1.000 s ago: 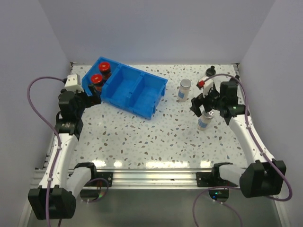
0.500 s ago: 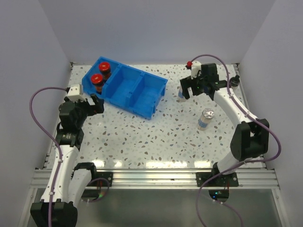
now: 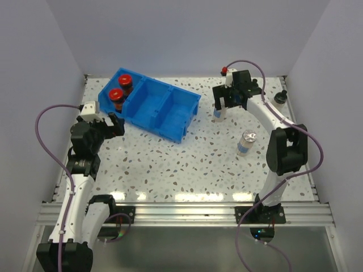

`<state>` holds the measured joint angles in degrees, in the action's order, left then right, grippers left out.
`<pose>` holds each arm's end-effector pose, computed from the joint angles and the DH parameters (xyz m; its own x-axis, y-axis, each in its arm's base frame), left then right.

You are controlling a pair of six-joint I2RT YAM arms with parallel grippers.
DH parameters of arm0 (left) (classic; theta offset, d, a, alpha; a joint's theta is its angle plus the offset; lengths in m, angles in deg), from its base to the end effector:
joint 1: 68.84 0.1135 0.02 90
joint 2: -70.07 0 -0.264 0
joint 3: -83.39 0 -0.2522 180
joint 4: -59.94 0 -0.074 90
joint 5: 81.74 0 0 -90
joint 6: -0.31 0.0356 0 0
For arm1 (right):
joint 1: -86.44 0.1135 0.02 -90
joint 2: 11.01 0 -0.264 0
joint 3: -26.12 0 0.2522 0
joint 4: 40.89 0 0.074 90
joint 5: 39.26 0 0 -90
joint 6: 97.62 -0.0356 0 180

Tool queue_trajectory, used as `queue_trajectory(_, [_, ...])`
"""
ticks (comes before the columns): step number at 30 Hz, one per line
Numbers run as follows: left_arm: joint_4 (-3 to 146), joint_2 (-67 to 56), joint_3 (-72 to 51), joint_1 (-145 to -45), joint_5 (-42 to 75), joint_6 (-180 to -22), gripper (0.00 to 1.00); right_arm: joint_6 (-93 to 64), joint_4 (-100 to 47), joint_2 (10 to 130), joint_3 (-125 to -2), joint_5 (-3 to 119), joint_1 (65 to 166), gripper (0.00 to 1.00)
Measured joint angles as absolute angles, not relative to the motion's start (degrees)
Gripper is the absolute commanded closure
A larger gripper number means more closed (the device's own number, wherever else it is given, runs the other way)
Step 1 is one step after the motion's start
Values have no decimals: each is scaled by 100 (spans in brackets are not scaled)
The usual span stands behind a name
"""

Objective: Organize the condiment bottles

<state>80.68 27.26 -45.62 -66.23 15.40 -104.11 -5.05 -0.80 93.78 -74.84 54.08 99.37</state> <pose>0.1827 0.0039 0.3050 -0.2293 -0.2578 -0.9386 0.0195 0.9629 -0.2692 0.4069 0.0955 0.2759 -0.6635 -0.1983 -0.7214 -0.2943 0.9557 0.0081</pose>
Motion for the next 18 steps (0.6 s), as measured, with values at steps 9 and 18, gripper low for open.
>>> queue_trajectory(9, [8068,2735,-4562,-6623,1537,-10411,0,-568,-84,9761,-7787,5324,9998,21])
queue_trajectory(18, [8070,2778,-4562,-6623,1537,-10409,0,-463,49,9855,-7938,5259,10094,100])
